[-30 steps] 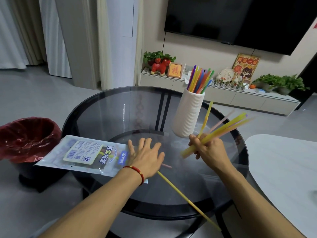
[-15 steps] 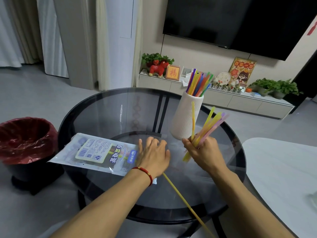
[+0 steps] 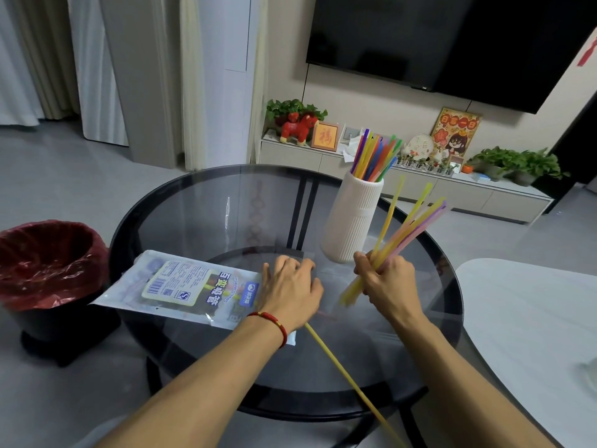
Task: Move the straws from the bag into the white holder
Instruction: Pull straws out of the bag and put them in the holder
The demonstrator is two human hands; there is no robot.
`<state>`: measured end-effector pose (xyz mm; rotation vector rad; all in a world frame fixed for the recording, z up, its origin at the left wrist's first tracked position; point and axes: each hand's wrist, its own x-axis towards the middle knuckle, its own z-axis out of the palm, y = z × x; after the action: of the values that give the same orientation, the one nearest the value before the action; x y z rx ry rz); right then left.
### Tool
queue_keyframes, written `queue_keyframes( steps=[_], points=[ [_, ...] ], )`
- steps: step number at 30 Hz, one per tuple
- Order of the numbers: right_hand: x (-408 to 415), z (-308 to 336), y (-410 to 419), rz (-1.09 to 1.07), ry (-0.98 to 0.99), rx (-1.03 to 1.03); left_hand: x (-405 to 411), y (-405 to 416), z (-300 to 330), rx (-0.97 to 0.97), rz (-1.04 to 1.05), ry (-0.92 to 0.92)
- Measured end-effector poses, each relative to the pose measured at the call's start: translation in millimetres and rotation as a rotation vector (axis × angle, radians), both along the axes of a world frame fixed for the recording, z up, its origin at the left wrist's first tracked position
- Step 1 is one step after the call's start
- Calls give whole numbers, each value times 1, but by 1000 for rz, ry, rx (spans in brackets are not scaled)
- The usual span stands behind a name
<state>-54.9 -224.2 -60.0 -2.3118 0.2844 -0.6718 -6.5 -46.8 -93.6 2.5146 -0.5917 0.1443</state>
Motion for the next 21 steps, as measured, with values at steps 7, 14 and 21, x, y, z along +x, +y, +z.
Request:
queue_keyframes(
  steps=[7,14,21],
  points=[
    [13,37,-10,-127,-243,363,2,-2,9,-144,1,-8],
    [64,123,-23,-234,-547,620,2,1,16,-210,19,12],
    [97,139,-16,-284,-360,133,6,3,20,-204,27,3]
  ],
)
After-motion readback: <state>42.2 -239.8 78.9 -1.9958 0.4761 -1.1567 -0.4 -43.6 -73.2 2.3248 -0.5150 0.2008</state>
